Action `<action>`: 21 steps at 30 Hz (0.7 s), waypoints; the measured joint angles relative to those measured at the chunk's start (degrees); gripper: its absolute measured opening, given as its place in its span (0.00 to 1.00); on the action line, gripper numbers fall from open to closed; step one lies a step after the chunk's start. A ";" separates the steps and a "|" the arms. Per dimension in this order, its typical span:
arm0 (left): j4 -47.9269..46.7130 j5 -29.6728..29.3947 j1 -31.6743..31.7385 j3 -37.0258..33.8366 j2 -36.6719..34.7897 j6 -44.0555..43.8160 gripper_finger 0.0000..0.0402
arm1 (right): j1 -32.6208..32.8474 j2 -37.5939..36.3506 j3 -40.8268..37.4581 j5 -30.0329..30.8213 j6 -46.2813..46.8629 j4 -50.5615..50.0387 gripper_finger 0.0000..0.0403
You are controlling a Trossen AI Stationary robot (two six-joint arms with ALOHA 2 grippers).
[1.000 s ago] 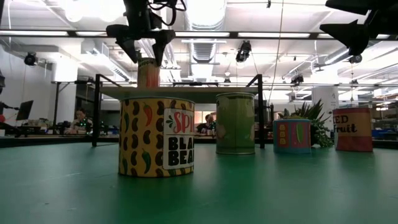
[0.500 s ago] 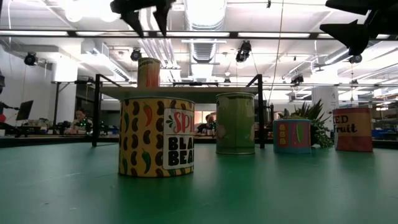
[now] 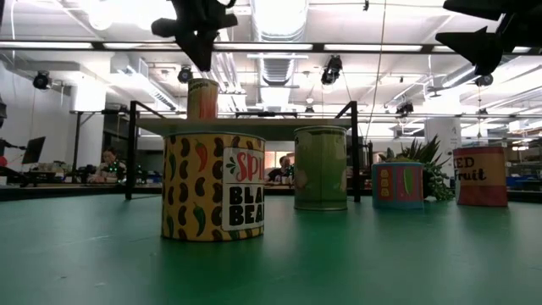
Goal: Pick and place cans onto a shelf
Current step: Put the big orange can on the shelf
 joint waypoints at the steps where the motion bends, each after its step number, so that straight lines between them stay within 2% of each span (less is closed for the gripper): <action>1: 0.83 -0.10 0.03 -0.30 0.00 0.17 0.03 | 0.01 0.00 0.00 0.00 -0.06 0.00 0.81; 6: 1.88 -1.57 0.50 -0.61 0.10 1.31 0.07 | 0.01 0.00 0.00 0.01 -0.14 0.00 0.81; 12: 3.37 -2.43 1.45 -2.08 0.33 1.81 0.01 | 0.01 0.00 0.00 0.01 -0.33 -0.02 0.81; 21: 2.97 -3.03 2.17 -2.95 1.99 2.27 0.00 | 0.01 0.00 0.00 0.02 -0.76 -0.02 0.81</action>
